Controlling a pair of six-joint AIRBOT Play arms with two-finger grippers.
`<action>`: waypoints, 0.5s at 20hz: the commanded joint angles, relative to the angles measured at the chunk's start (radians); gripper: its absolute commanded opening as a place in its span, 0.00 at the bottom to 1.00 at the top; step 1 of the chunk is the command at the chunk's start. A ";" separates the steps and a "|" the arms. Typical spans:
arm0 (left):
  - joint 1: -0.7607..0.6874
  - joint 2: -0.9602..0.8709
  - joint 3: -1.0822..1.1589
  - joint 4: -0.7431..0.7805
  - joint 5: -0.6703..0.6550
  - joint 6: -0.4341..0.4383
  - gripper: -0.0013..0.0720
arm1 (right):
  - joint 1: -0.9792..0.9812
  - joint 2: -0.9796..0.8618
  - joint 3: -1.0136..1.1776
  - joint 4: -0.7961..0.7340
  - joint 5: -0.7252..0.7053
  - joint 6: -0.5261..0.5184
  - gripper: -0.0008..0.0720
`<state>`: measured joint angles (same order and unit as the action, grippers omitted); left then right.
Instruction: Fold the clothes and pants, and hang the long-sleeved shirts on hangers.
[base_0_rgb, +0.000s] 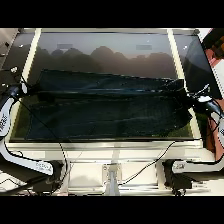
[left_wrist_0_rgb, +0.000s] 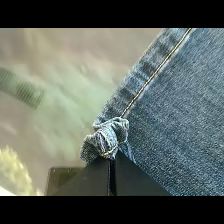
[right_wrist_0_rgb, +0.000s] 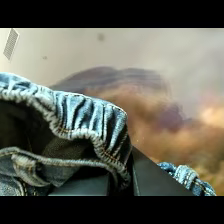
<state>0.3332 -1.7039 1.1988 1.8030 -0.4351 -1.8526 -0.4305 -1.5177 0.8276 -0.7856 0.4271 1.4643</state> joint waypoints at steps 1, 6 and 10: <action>0.000 -0.001 0.000 -0.001 0.039 0.006 0.04 | 0.001 0.007 0.000 -0.003 0.010 -0.014 0.11; -0.003 0.030 0.001 0.000 -0.003 0.006 0.96 | 0.000 0.048 0.000 -0.005 0.079 -0.150 0.81; 0.008 0.127 0.001 0.008 -0.002 0.011 0.96 | 0.000 0.143 0.000 -0.097 0.076 -0.150 0.81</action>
<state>0.3336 -1.6325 1.1988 1.8046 -0.4355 -1.8458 -0.4301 -1.4334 0.8249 -0.8322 0.5072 1.3384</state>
